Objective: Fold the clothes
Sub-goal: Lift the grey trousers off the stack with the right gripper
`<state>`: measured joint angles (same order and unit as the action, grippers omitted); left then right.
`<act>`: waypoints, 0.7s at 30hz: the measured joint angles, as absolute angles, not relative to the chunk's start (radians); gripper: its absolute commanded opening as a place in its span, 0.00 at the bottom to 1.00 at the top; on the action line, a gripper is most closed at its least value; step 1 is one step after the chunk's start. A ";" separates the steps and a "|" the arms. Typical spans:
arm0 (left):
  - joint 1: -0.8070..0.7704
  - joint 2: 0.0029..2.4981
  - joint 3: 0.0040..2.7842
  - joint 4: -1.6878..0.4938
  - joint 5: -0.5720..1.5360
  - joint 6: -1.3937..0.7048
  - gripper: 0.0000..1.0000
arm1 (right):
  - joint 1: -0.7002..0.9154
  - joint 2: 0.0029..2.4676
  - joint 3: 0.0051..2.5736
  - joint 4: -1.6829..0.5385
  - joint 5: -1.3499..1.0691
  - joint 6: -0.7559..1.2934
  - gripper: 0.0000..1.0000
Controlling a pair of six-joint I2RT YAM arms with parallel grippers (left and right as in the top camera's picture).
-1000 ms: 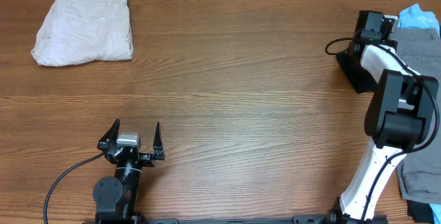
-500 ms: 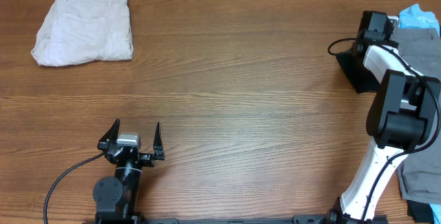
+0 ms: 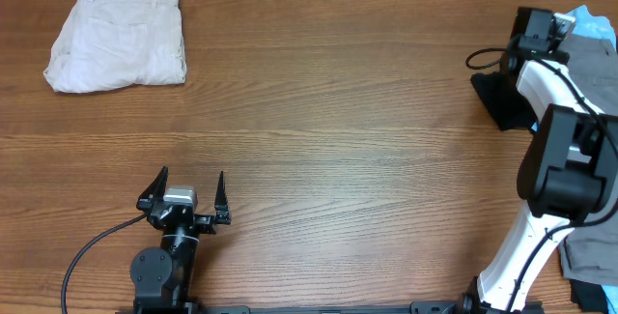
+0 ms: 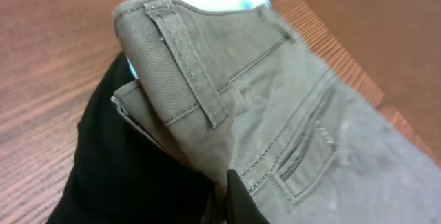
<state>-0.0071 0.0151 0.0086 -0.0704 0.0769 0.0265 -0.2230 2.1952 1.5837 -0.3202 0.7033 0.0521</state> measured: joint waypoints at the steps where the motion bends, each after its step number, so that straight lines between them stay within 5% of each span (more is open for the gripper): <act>1: -0.007 0.015 0.009 -0.070 0.077 0.027 1.00 | -0.223 2.185 1.584 -0.326 0.704 0.054 0.04; 10: -0.007 0.015 0.009 -0.070 0.077 0.027 1.00 | -0.229 2.146 1.584 -0.349 0.702 0.068 0.16; 21: -0.007 0.015 0.009 -0.070 0.077 0.027 1.00 | -0.229 2.146 1.584 -0.353 0.695 0.077 0.04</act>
